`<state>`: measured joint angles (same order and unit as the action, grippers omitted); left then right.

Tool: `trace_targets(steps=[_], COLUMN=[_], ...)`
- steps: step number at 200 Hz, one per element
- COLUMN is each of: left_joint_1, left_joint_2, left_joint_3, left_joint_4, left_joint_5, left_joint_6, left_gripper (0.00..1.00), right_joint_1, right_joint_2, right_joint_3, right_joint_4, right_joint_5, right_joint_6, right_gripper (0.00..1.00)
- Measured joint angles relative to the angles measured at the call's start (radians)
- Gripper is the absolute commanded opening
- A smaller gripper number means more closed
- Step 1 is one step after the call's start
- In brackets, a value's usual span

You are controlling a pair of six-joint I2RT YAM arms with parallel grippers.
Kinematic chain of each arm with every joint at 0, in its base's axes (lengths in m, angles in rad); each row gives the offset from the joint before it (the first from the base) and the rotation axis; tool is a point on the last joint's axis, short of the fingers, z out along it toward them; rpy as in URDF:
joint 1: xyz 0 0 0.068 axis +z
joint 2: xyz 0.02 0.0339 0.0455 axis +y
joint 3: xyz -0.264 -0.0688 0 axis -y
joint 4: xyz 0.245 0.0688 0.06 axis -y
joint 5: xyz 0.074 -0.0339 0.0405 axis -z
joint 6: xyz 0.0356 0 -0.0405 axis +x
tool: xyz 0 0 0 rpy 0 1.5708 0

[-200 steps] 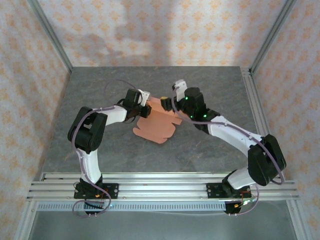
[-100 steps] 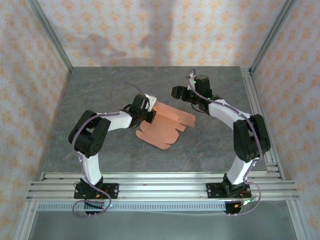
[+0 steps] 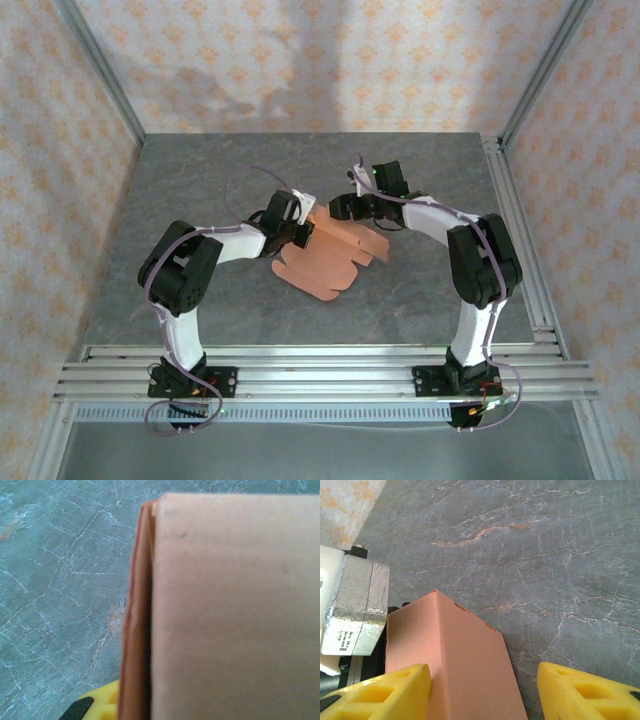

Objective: Fold the paper box

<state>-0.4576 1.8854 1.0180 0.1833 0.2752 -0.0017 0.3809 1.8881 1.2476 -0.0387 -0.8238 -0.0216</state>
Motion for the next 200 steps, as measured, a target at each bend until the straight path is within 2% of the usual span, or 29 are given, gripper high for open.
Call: trace_targets(steps=[76,144,184,200], left_joint_1=[0.000,-0.001,-0.001,-0.001], left_joint_2=[0.002,0.002,0.019,0.019], left_joint_3=[-0.011,-0.031,-0.031,-0.031], left_joint_4=[0.017,0.061,0.098,0.098], left_joint_5=[-0.007,-0.022,-0.022,-0.021], left_joint_6=[-0.030,-0.053,-0.053,-0.053], left_gripper=[0.22,0.00,0.00,0.00], right_joint_1=[0.000,0.005,0.006,0.006], right_joint_2=[0.021,0.023,0.023,0.020], right_joint_3=[0.027,0.045,0.045,0.039], right_joint_4=[-0.063,-0.089,-0.088,-0.077], right_joint_5=[-0.011,-0.015,-0.019,-0.023], right_joint_6=[-0.063,-0.069,-0.058,-0.043], right_gripper=[0.53,0.53,0.53,0.56])
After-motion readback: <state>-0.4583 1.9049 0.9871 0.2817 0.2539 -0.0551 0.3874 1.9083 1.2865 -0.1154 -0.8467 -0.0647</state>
